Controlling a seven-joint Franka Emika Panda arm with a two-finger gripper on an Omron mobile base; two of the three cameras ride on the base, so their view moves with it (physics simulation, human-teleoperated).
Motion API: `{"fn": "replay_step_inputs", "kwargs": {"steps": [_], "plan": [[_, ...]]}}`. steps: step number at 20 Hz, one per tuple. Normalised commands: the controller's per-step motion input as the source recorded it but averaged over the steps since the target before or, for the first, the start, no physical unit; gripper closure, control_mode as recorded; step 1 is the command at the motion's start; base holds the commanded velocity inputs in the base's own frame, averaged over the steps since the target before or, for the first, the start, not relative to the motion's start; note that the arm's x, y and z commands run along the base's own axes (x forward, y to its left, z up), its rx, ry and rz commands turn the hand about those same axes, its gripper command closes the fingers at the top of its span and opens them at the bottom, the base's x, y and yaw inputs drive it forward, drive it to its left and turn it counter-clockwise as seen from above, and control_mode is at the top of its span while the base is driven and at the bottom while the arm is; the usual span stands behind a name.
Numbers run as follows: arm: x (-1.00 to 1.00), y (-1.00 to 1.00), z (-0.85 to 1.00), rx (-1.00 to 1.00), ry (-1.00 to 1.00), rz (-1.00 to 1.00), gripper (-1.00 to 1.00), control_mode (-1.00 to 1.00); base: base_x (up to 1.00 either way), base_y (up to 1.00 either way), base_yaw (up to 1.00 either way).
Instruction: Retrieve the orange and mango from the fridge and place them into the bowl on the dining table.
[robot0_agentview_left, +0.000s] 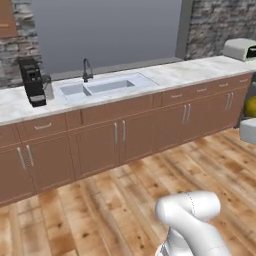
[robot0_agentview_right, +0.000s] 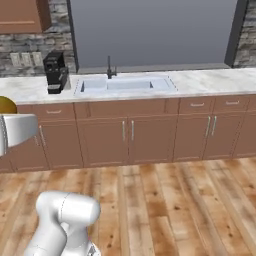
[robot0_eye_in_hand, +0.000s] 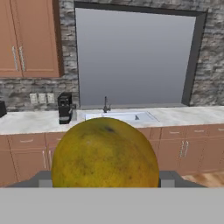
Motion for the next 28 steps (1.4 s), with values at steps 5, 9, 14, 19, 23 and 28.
{"fn": "replay_step_inputs", "kwargs": {"steps": [5,9,14,19,23,28], "plan": [[0.0,0.0,0.0,0.0,0.0,0.0,1.0,1.0,-0.59,0.06,-0.78],[0.0,0.0,0.0,0.0,0.0,0.0,1.0,1.0,-0.45,0.09,-0.84],[0.0,0.0,0.0,0.0,0.0,0.0,1.0,1.0,-0.4,0.08,-0.84],[0.0,0.0,0.0,0.0,0.0,0.0,1.0,1.0,-0.38,0.05,-0.85],[0.0,0.0,0.0,0.0,0.0,0.0,1.0,1.0,-0.35,0.07,-0.86],[0.0,0.0,0.0,0.0,0.0,0.0,1.0,1.0,-0.35,0.07,-0.85]]}}
